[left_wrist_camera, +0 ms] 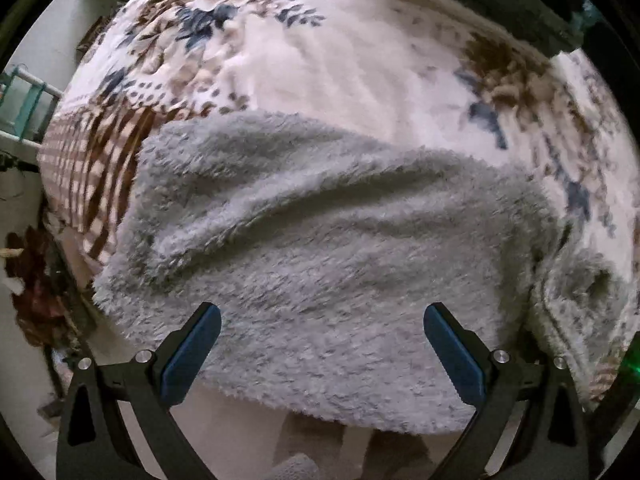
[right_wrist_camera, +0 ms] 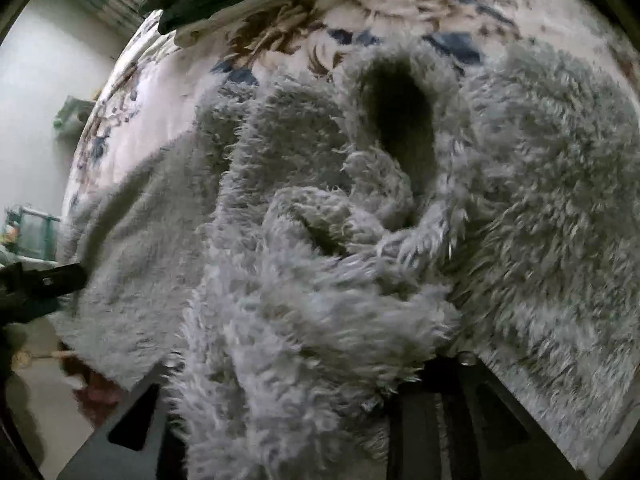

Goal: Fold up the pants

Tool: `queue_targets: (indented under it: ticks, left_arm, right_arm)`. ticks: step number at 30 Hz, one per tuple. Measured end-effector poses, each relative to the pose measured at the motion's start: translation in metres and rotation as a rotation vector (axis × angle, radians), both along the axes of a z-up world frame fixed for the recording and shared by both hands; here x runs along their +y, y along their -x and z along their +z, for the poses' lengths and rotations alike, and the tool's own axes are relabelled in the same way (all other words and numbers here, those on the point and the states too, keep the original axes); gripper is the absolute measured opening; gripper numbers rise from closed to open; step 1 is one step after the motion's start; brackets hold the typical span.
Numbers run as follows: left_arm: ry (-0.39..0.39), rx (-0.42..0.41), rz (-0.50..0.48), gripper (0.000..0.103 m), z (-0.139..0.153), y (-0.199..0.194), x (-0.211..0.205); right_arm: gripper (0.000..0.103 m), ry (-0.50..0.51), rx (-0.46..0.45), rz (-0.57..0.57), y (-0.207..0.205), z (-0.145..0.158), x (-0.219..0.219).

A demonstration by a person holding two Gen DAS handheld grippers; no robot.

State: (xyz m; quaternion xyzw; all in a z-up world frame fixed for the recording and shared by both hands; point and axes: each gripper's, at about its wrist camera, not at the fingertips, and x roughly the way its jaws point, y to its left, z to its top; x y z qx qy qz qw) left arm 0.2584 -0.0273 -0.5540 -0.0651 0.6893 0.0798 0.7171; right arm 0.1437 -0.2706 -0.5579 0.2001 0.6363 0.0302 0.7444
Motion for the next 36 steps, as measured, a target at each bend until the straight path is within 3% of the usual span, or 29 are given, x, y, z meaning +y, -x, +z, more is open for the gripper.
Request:
queue_targets:
  ticks: [2, 3, 6, 9, 12, 16, 18, 20, 22, 26, 31, 34, 36]
  left_arm:
    - [0.058, -0.014, -0.003, 0.103, 0.007, -0.007, -0.004]
    - [0.087, -0.023, -0.008, 0.103, 0.012, -0.011, -0.009]
    - [0.189, -0.046, -0.041, 0.103, 0.029, -0.02, -0.041]
    - [0.262, -0.045, -0.128, 0.103, 0.027, -0.029, -0.079]
    - [0.254, -0.015, -0.232, 0.103, 0.006, -0.036, -0.12]
    - [0.171, 0.092, -0.374, 0.103, -0.043, -0.037, -0.163]
    - [0.138, 0.149, -0.421, 0.085, -0.07, -0.032, -0.174]
    - [0.22, 0.148, -0.386, 0.027, -0.08, -0.025, -0.17]
    - [0.253, 0.114, -0.345, 0.016, -0.069, -0.019, -0.161]
    - [0.278, 0.039, -0.273, 0.015, -0.029, 0.003, -0.135]
    - [0.257, 0.113, -0.151, 0.015, -0.052, 0.02, -0.096]
    - [0.324, 0.146, -0.086, 0.023, -0.062, 0.019, -0.076]
    - [0.383, 0.151, -0.047, 0.03, -0.049, 0.016, -0.068]
  right_arm:
    - [0.08, -0.109, 0.03, -0.039, 0.001, 0.008, -0.017]
    - [0.082, -0.16, 0.047, -0.074, 0.004, 0.015, -0.028]
    - [0.082, -0.345, 0.05, -0.162, 0.015, 0.041, -0.062]
    - [0.082, -0.408, 0.023, -0.212, 0.029, 0.07, -0.09]
    - [0.082, -0.349, 0.027, -0.283, 0.041, 0.079, -0.117]
    - [0.083, -0.242, 0.098, -0.389, 0.063, 0.055, -0.151]
    - [0.083, -0.203, 0.125, -0.434, 0.069, 0.042, -0.164]
    - [0.083, -0.195, 0.135, -0.464, 0.073, 0.032, -0.171]
    - [0.083, -0.194, 0.134, -0.474, 0.075, 0.026, -0.176]
    - [0.083, -0.176, 0.138, -0.461, 0.075, 0.023, -0.178]
    - [0.083, -0.168, 0.163, -0.42, 0.065, 0.018, -0.175]
    - [0.083, -0.162, 0.177, -0.399, 0.061, 0.019, -0.172]
    - [0.083, -0.148, 0.179, -0.363, 0.05, 0.022, -0.164]
